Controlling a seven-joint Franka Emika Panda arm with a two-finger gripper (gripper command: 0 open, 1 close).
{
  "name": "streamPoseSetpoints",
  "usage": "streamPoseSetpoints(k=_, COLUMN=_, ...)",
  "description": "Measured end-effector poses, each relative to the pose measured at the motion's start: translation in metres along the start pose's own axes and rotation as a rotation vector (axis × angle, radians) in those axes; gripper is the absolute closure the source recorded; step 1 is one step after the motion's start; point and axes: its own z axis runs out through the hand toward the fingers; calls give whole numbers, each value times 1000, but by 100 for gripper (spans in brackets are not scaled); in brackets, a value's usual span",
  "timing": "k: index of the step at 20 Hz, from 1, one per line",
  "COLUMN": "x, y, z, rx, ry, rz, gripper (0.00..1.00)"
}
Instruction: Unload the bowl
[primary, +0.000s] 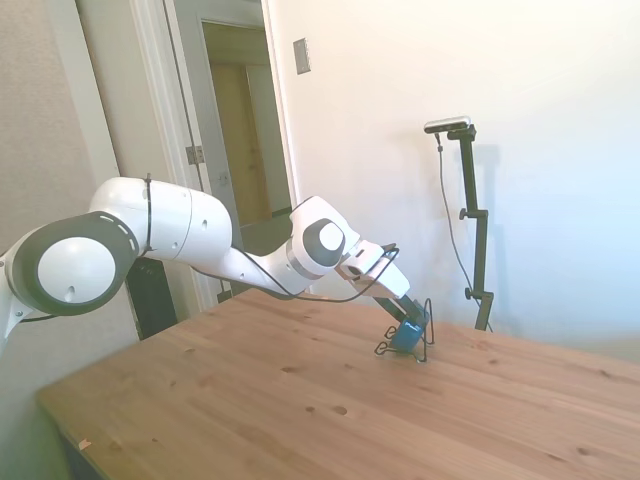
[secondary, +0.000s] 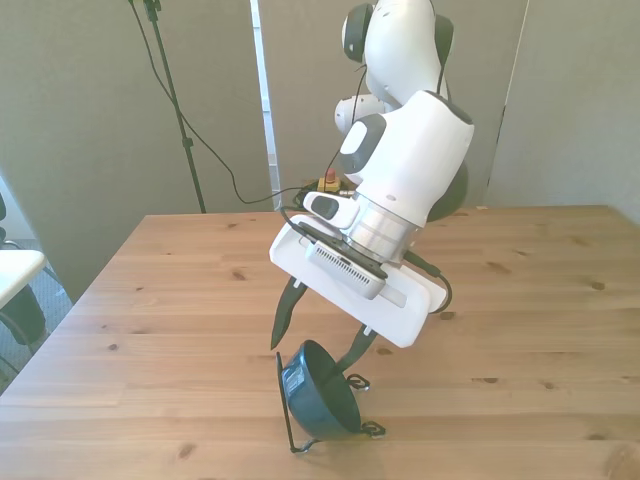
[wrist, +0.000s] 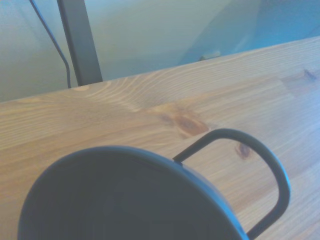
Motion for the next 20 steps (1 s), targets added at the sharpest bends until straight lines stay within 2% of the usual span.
streamPoseSetpoints(k=20, x=-1, y=-5, z=4, rx=-60, ry=32, rz=-12, gripper=100)
